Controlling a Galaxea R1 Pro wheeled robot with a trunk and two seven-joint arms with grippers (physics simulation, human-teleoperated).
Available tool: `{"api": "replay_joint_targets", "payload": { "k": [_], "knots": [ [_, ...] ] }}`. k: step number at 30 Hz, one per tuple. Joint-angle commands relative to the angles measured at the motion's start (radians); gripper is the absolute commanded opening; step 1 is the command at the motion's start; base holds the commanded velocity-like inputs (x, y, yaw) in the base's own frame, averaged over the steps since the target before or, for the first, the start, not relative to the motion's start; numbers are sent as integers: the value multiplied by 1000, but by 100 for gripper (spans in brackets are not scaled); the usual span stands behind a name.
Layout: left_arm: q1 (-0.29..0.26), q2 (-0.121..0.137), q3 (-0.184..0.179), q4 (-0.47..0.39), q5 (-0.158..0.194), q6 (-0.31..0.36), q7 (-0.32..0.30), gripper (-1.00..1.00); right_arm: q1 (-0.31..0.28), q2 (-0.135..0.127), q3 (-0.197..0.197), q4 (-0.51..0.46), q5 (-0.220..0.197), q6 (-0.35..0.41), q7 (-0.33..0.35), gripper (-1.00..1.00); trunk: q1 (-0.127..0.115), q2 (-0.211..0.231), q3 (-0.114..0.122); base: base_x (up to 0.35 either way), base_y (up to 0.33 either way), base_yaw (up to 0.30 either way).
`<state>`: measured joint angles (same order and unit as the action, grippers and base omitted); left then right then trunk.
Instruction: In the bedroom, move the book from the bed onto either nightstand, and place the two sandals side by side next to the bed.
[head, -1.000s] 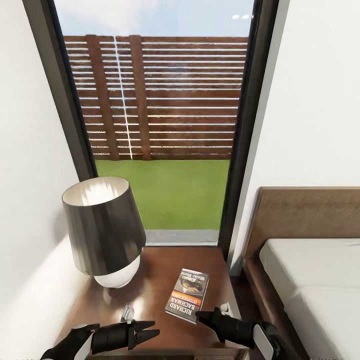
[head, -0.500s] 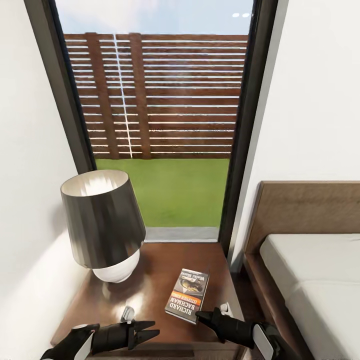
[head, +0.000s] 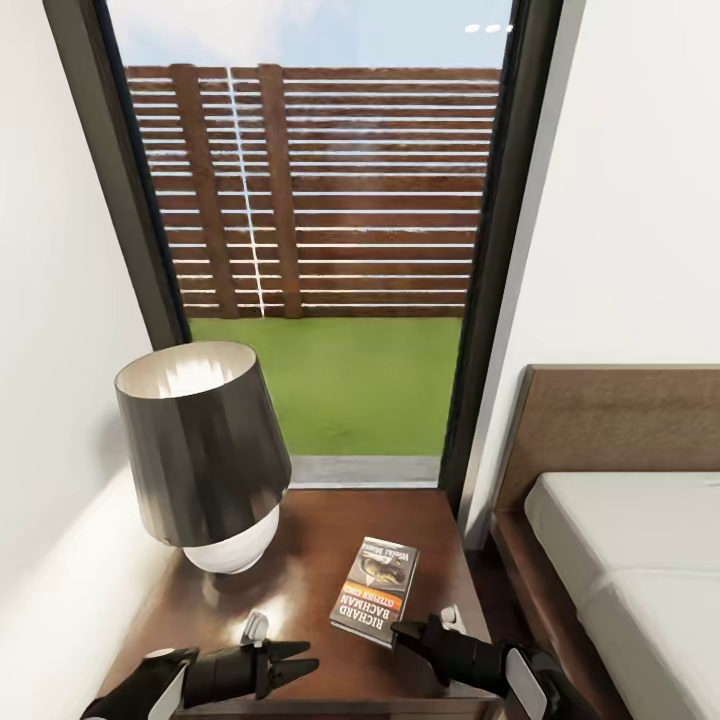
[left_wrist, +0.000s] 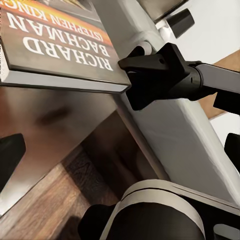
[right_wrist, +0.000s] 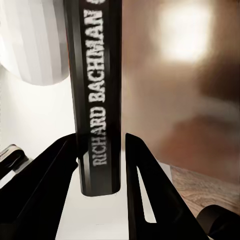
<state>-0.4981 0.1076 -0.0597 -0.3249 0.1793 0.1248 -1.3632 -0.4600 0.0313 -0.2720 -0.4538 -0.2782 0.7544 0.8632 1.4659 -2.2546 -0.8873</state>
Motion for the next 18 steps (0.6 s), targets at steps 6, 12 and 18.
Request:
{"api": "replay_joint_targets", "payload": {
  "k": [6,12,18],
  "knots": [
    [0,1,-6,0,8,9,-1,100,0,1,-6,0,1,5,1,-100,0,0,-1,36,4,0],
    [0,1,-6,0,8,9,-1,100,-1,1,-6,0,1,5,1,-100,0,0,-1,174,52,0],
    [0,0,-7,0,8,10,-2,100,0,1,-6,0,1,5,1,-100,0,0,-1,16,5,0]
  ]
}}
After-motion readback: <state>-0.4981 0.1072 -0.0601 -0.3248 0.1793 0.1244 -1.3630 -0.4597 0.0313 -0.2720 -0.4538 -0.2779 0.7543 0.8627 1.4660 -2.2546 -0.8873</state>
